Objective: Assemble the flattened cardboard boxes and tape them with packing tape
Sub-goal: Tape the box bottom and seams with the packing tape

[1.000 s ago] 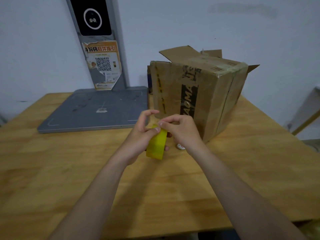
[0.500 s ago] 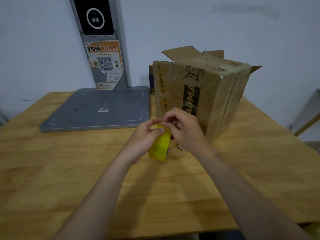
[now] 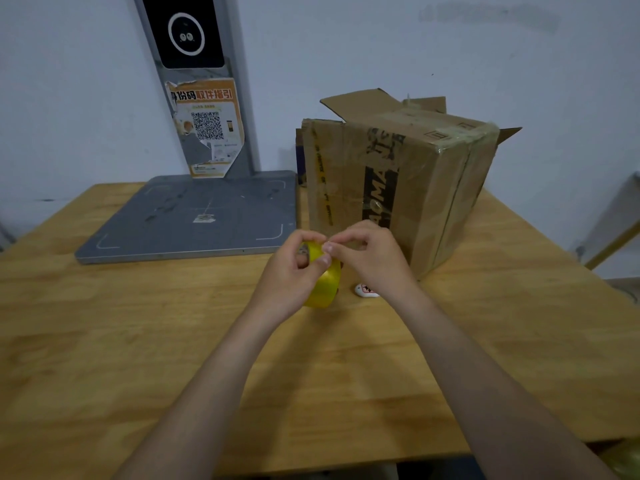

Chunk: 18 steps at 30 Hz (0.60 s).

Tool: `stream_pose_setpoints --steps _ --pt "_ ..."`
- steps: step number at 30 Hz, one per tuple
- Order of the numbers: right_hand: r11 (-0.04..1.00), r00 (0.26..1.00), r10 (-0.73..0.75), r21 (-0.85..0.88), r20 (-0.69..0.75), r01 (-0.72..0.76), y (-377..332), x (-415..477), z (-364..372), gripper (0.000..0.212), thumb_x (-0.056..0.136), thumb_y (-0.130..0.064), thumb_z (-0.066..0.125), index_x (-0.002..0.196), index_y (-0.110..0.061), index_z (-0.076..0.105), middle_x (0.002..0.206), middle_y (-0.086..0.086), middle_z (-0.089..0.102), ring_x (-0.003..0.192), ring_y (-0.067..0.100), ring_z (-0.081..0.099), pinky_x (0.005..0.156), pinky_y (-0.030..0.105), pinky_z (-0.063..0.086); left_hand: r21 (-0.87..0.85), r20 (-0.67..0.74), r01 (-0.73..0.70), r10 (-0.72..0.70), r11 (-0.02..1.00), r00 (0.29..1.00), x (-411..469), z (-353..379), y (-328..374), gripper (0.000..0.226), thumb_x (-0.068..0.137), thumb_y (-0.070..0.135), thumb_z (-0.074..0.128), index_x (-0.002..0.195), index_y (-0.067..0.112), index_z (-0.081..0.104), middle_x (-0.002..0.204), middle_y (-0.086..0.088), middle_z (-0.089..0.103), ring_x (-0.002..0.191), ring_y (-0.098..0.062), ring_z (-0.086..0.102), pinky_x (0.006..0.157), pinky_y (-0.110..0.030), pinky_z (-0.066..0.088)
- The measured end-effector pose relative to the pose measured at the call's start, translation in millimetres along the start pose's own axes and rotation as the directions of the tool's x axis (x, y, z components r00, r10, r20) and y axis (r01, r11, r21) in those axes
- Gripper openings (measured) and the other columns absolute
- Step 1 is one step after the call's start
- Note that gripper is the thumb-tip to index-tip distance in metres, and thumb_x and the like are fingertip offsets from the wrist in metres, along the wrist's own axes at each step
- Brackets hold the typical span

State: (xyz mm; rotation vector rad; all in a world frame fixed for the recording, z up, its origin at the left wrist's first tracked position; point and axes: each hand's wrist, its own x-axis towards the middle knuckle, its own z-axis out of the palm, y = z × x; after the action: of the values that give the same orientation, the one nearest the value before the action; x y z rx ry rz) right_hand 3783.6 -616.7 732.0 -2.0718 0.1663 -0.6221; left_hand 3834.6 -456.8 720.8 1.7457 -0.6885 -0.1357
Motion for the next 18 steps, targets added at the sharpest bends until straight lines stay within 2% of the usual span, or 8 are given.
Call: stream_pose_setpoints --steps 3,5,6,9,13,14,16,18 --pt "0.990 0.992 -0.127 -0.065 -0.017 0.125 -4 2 1 0.002 0.087 -0.022 0.080 0.089 -0.023 0.080 0.098 -0.008 0.063 0.087 0.008 0.061 0.077 0.022 0.051 -0.014 0.014 0.045 -0.045 0.999 0.999 1 -1 0 0.030 0.100 0.032 0.066 0.126 0.040 0.052 0.068 0.016 0.065 0.061 0.005 0.056 0.056 -0.011 0.045" --pt "0.921 0.943 -0.332 -0.225 -0.033 0.317 -7 -1 4 0.007 0.089 -0.019 0.078 0.093 -0.015 0.081 0.096 -0.007 0.063 0.085 0.008 0.061 0.075 0.026 0.054 -0.142 0.037 0.156 -0.152 0.977 0.988 3 -1 1 0.039 0.100 0.033 0.065 0.134 0.036 0.047 0.089 0.009 0.074 0.084 -0.005 0.071 0.075 -0.026 0.060" --pt "0.881 0.910 -0.413 -0.271 -0.039 0.388 -7 -2 5 0.009 0.090 -0.019 0.076 0.095 -0.014 0.081 0.097 -0.007 0.063 0.085 0.008 0.061 0.074 0.029 0.055 -0.233 0.066 0.210 -0.199 0.950 0.978 2 -2 2 0.036 0.101 0.032 0.064 0.134 0.031 0.048 0.094 0.003 0.077 0.086 -0.016 0.075 0.074 -0.034 0.063" --pt "0.822 0.838 -0.538 -0.274 -0.091 0.499 -5 -4 5 0.011 0.092 -0.019 0.074 0.099 -0.015 0.081 0.096 -0.005 0.066 0.085 0.009 0.063 0.071 0.033 0.056 -0.387 0.130 0.225 -0.189 0.894 0.973 -3 -5 6 0.024 0.103 0.029 0.060 0.126 0.022 0.059 0.094 -0.003 0.079 0.077 -0.026 0.078 0.058 -0.034 0.061" --pt "0.856 0.841 -0.516 -0.137 -0.161 0.499 -1 -8 8 0.011 0.091 -0.012 0.076 0.100 -0.011 0.082 0.093 0.000 0.071 0.086 0.012 0.067 0.073 0.038 0.057 -0.380 0.080 0.200 -0.183 0.903 0.980 -6 -3 3 0.020 0.104 0.033 0.058 0.118 0.024 0.068 0.110 -0.016 0.075 0.100 -0.041 0.073 0.083 -0.061 0.060" --pt "0.872 0.856 -0.490 -0.088 -0.165 0.482 -1 -9 8 0.012 0.090 -0.011 0.076 0.101 -0.011 0.081 0.094 0.001 0.072 0.087 0.013 0.067 0.075 0.039 0.057 -0.383 0.047 0.205 -0.202 0.901 0.978 -6 -1 4 0.022 0.105 0.036 0.056 0.117 0.024 0.070 0.114 -0.017 0.073 0.105 -0.042 0.071 0.086 -0.063 0.059" --pt "0.889 0.878 -0.453 -0.009 -0.151 0.457 -2 -10 5 0.013 0.089 -0.010 0.076 0.101 -0.011 0.081 0.095 0.002 0.073 0.090 0.015 0.068 0.079 0.040 0.057 -0.399 -0.030 0.220 -0.253 0.890 0.967 -6 0 8 0.027 0.106 0.039 0.053 0.113 0.024 0.074 0.111 -0.013 0.073 0.106 -0.037 0.070 0.079 -0.052 0.061" --pt "0.885 0.879 -0.464 -0.002 -0.110 0.466 -2 -10 1 0.012 0.089 -0.009 0.077 0.100 -0.009 0.081 0.095 0.003 0.072 0.091 0.014 0.068 0.080 0.038 0.058 -0.398 -0.070 0.247 -0.298 0.883 0.952 -4 1 11 0.025 0.104 0.038 0.057 0.105 0.023 0.077 0.095 -0.006 0.074 0.092 -0.028 0.073 0.066 -0.039 0.058"
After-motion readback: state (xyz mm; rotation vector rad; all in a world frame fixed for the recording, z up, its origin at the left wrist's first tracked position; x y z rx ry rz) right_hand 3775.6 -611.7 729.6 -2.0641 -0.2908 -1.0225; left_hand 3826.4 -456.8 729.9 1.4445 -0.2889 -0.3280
